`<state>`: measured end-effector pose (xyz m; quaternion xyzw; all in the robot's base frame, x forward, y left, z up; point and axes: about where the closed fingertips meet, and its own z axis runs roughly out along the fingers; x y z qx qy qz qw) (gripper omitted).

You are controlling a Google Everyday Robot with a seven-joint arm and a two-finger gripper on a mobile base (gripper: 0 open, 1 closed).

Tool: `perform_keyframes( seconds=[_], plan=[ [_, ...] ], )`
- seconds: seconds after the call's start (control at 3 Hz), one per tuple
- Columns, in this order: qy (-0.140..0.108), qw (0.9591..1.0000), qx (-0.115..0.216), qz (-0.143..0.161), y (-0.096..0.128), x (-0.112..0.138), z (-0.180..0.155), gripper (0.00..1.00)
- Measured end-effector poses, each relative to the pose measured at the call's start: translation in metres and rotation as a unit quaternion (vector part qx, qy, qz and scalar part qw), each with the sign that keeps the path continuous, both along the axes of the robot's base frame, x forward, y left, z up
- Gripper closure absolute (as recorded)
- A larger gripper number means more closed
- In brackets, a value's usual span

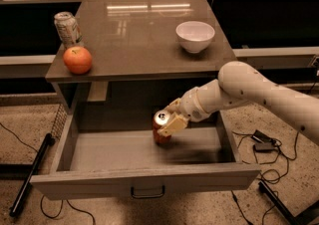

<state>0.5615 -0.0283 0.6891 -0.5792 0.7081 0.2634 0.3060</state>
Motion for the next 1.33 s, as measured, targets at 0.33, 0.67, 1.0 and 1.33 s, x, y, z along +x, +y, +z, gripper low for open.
perform_keyframes(
  seconds=[0.33,0.67,1.0,1.33],
  plan=[
    [0.026,0.9988,-0.038,-0.016,-0.004,0.004,-0.015,0.29],
    [0.025,0.999,-0.034,-0.013,-0.002,0.002,-0.014,0.06],
    [0.026,0.999,-0.034,-0.013,-0.001,0.002,-0.015,0.0],
    [0.0,0.9992,0.035,-0.018,-0.017,-0.001,-0.003,0.0]
  ],
)
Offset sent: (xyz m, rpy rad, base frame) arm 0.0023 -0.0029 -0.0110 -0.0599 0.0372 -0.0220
